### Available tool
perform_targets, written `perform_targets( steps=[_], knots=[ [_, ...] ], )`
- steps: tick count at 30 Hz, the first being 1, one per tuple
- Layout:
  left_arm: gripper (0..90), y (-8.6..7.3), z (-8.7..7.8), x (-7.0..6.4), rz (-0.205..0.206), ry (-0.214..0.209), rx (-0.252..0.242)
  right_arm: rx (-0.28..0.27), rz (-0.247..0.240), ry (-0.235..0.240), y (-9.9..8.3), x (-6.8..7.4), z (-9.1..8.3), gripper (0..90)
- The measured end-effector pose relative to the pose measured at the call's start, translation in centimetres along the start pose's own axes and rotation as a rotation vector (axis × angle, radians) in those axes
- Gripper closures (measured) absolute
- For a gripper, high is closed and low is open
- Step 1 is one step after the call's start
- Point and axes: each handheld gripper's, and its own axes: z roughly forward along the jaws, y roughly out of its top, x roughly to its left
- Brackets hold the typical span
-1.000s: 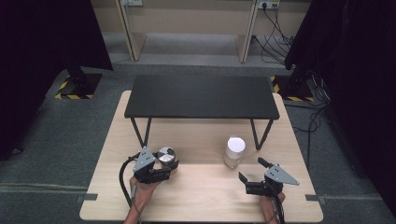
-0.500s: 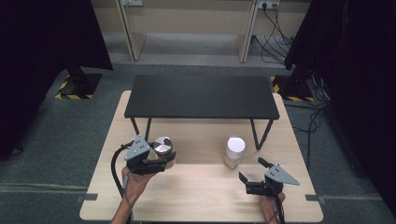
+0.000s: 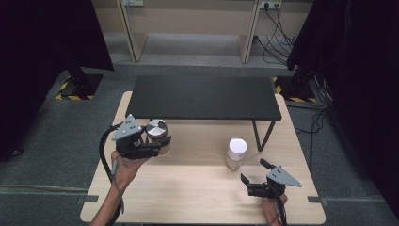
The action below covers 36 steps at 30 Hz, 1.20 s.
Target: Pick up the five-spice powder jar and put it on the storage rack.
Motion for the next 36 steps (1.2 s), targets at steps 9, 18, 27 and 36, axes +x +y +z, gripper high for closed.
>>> perform_targets(
  steps=[9,18,27,36],
  knots=[
    [31.5,2.6,-0.1,1.3,-0.03,0.025,0.0,0.001,-0.001,0.001,0.0,0.0,0.0,0.6],
    [31.5,4.9,-0.6,2.2,-0.039,0.078,-0.031,0.001,0.002,-0.001,0.0,0.0,0.0,0.6],
    [31.5,6.7,0.5,2.7,-0.047,0.142,-0.024,-0.001,0.002,-0.001,0.0,0.0,0.0,0.6],
    [31.5,7.7,2.3,3.0,-0.07,0.213,-0.011,-0.004,0.005,-0.001,-0.1,-0.1,0.0,0.6]
  ],
)
